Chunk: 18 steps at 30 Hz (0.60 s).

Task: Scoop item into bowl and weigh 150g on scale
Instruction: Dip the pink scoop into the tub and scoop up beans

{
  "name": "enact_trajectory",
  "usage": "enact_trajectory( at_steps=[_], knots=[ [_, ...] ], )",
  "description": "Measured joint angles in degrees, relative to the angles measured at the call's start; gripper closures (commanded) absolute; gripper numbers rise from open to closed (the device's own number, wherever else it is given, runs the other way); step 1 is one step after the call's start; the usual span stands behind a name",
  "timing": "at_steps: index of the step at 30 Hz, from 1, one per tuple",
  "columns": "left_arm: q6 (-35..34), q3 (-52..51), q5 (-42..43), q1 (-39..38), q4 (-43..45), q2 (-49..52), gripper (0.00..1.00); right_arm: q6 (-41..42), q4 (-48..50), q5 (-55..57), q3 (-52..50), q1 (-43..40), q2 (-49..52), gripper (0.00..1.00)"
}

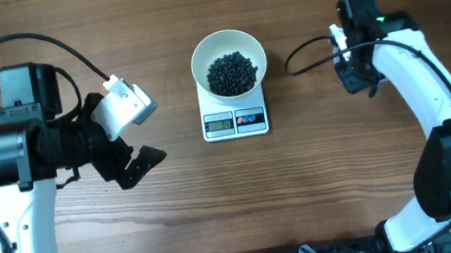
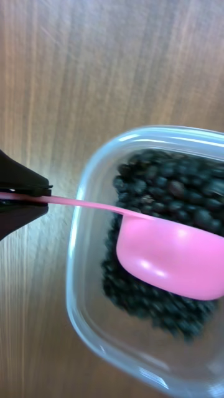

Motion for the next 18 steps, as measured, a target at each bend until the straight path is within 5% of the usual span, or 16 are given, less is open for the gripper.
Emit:
enact_trajectory(
  at_steps=[18],
  knots=[
    [0.00, 0.00, -0.02, 0.00, 0.00, 0.00, 0.00, 2.14, -1.86, -24.76, 0.02, -15.39, -0.63, 0.96]
  ],
)
